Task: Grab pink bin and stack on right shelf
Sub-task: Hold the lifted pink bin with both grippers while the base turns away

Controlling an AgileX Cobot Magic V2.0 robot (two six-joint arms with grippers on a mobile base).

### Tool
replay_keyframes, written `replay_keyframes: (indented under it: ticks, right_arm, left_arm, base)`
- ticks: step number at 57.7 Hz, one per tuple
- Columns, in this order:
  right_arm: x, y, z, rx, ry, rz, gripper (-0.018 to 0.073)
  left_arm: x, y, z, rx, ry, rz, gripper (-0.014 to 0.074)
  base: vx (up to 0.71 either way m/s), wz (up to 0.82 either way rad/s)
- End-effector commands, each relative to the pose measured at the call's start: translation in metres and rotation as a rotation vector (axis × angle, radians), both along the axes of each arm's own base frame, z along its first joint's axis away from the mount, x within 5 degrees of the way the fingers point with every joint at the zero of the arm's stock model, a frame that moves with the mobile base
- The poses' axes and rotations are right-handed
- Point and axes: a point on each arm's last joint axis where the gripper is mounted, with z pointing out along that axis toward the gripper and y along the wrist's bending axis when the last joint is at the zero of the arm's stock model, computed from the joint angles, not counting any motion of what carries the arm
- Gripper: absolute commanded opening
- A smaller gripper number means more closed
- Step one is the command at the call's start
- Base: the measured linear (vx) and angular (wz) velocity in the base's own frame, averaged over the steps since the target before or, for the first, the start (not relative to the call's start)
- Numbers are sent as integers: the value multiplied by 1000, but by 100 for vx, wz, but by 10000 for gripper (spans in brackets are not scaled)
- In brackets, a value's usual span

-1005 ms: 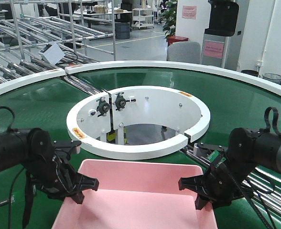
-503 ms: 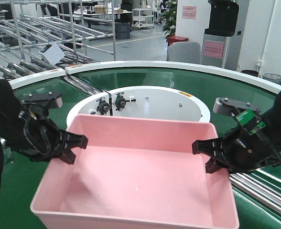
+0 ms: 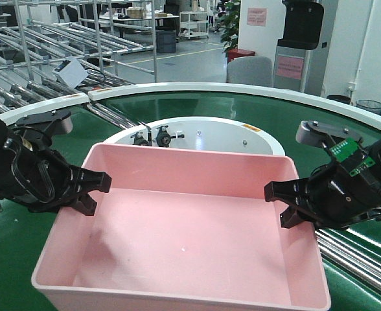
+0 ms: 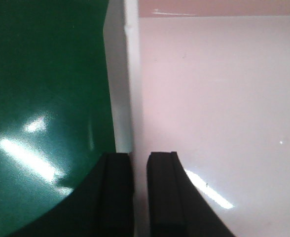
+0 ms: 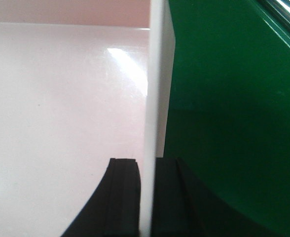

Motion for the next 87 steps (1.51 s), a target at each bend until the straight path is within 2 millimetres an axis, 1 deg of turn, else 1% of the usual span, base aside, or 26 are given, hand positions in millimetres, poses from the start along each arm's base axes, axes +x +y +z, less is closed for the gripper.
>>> replay_keyframes:
  ticks: [1, 53, 87]
  right_arm:
    - [-4, -2, 29, 27, -147, -2, -8]
    - [-4, -2, 29, 29, -147, -2, -8]
    - [-4, -2, 28, 29, -145, -2, -8]
  left_arm:
    - [-11, 1, 29, -66, -102, 2, -8]
    - [-11, 1, 29, -66, -102, 2, -8]
    - [-10, 1, 29, -67, -104, 3, -8]
  base:
    - [0, 0]
    - [-1, 0]
    - [-17, -3]
